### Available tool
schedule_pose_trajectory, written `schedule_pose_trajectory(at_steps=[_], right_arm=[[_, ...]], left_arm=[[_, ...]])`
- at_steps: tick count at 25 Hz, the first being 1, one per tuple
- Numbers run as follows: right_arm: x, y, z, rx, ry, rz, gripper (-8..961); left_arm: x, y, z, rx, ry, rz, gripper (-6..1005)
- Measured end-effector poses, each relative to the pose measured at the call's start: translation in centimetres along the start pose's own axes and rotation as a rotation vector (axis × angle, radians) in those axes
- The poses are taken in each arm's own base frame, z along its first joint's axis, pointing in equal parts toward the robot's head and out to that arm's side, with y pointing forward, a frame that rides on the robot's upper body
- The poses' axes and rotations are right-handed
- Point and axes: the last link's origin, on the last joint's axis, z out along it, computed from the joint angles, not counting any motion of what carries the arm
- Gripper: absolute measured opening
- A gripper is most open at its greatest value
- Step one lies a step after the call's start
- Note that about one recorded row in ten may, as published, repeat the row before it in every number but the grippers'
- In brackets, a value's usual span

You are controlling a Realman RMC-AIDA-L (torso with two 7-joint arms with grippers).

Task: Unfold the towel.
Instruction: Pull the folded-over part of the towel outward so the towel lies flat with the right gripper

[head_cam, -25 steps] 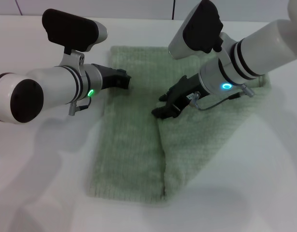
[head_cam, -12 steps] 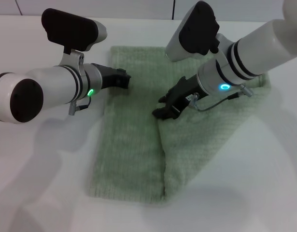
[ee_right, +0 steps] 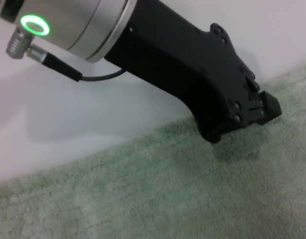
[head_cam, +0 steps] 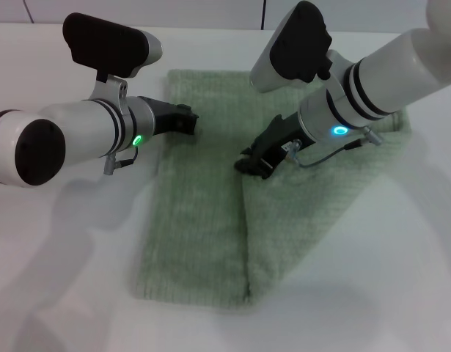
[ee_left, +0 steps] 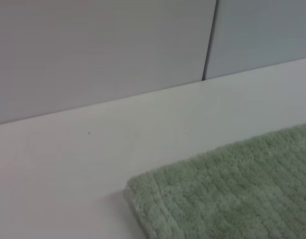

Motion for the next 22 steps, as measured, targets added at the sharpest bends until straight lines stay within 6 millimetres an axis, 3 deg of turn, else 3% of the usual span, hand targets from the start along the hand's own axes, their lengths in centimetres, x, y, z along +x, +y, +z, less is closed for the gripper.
schedule_pose_trajectory(at_steps=[5, 14, 22], right_arm=[[-0.03, 0.02, 0.03, 0.001, 0.001, -0.003, 91], [0.03, 0.16, -0.02, -0.005, 0.000, -0.011, 21], [-0.06, 0.44, -0.37, -0.011, -0.023, -0.024, 20]], left_arm=[[-0.02, -0.02, 0.01, 0.001, 0.000, 0.000, -1], [-0.12, -0.15, 0.01, 0.004, -0.002, 0.001, -1], [-0.08, -0.16, -0.01, 0.005, 0.000, 0.004, -1]])
